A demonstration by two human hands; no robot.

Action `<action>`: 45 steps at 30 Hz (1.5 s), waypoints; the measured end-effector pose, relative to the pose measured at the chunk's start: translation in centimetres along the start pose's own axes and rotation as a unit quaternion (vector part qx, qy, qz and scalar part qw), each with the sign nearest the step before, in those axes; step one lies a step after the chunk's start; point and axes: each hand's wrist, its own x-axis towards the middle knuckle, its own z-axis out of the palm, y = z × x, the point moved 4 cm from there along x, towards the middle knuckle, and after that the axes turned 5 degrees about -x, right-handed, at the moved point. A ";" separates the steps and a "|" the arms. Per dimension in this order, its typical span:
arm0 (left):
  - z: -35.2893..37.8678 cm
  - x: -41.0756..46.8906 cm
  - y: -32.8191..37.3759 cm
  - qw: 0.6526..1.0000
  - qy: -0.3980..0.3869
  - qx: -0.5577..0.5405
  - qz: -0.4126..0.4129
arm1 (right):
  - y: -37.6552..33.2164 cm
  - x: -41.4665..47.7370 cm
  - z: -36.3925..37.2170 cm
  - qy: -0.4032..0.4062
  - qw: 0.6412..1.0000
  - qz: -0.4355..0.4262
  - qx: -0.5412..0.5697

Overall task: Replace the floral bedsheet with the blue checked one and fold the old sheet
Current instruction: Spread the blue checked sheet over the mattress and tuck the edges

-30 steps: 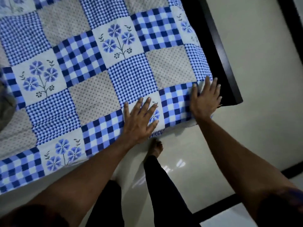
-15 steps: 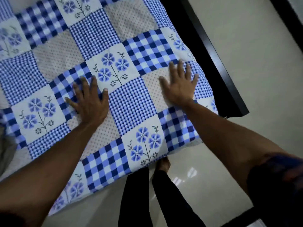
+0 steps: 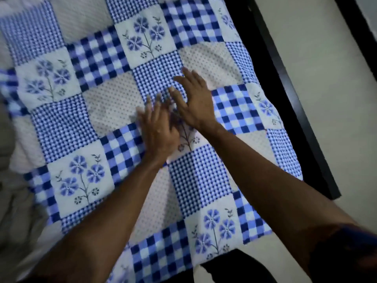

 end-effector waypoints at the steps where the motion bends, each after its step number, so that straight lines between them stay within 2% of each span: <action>1: -1.9 1.1 -3.6 0.998 0.031 0.036 -0.045 | -1.7 1.2 1.1 -0.011 0.999 -0.042 -0.002; 2: -3.6 1.8 -6.7 0.991 0.044 0.074 -0.106 | -3.1 1.9 2.5 -0.035 0.995 -0.091 -0.018; 4: -5.6 2.6 -11.5 0.963 0.021 0.127 -0.237 | -5.3 2.2 5.6 -0.131 0.975 -0.161 -0.077; 6: -5.3 3.2 -13.6 0.945 -0.025 0.139 -0.294 | -5.2 2.2 8.4 -0.224 0.948 -0.180 -0.137; 9: -3.0 5.0 -13.1 0.952 -0.070 0.181 -0.235 | -1.6 4.1 8.5 -0.230 0.946 -0.135 -0.185; 14: -0.1 10.0 -8.7 0.951 -0.071 0.165 -0.250 | 7.3 10.0 4.1 -0.169 0.962 0.017 -0.215; 17: 2.1 13.4 -6.2 0.961 -0.087 0.170 -0.198 | 11.2 12.2 2.5 -0.145 0.959 0.056 -0.236; 20: 4.5 16.4 -3.7 0.969 -0.092 0.177 -0.145 | 13.8 13.6 1.3 -0.130 0.964 0.103 -0.208; 24: 7.5 19.9 -0.4 0.973 -0.118 0.175 -0.096 | 15.2 15.3 0.4 -0.123 0.966 0.121 -0.190; 27: 9.4 21.2 2.2 0.970 -0.140 0.190 -0.048 | 15.6 16.7 -0.2 -0.084 0.965 0.146 -0.202; 29: 9.9 22.1 3.3 0.973 -0.146 0.177 -0.016 | 15.3 17.2 -0.3 -0.053 0.973 0.125 -0.187; 30: 9.7 22.5 3.5 0.980 -0.130 0.150 -0.013 | 14.6 17.4 -0.2 -0.040 0.979 0.093 -0.175; 32: 8.3 23.7 3.1 0.995 -0.049 0.080 -0.028 | 12.7 17.7 0.7 -0.041 0.987 0.006 -0.153; 34: 6.5 24.5 1.8 0.996 0.027 0.079 -0.039 | 11.1 18.4 2.1 -0.083 0.985 -0.054 -0.142; 35: 6.0 24.8 0.9 0.994 0.030 0.093 -0.051 | 11.1 18.9 2.6 -0.114 0.982 -0.055 -0.142; 37: 5.3 25.7 -1.3 0.987 -0.018 0.127 -0.091 | 12.1 20.0 3.2 -0.158 0.975 -0.033 -0.156; 40: 5.7 26.6 -3.1 0.973 -0.114 0.166 -0.112 | 14.4 21.3 3.1 -0.154 0.969 0.003 -0.191; 42: 6.7 27.3 -2.7 0.971 -0.133 0.183 -0.079 | 15.3 22.2 3.0 -0.146 0.968 0.038 -0.198; 45: 7.9 28.3 -1.9 0.972 -0.124 0.187 -0.066 | 15.5 24.0 2.8 -0.152 0.964 0.104 -0.192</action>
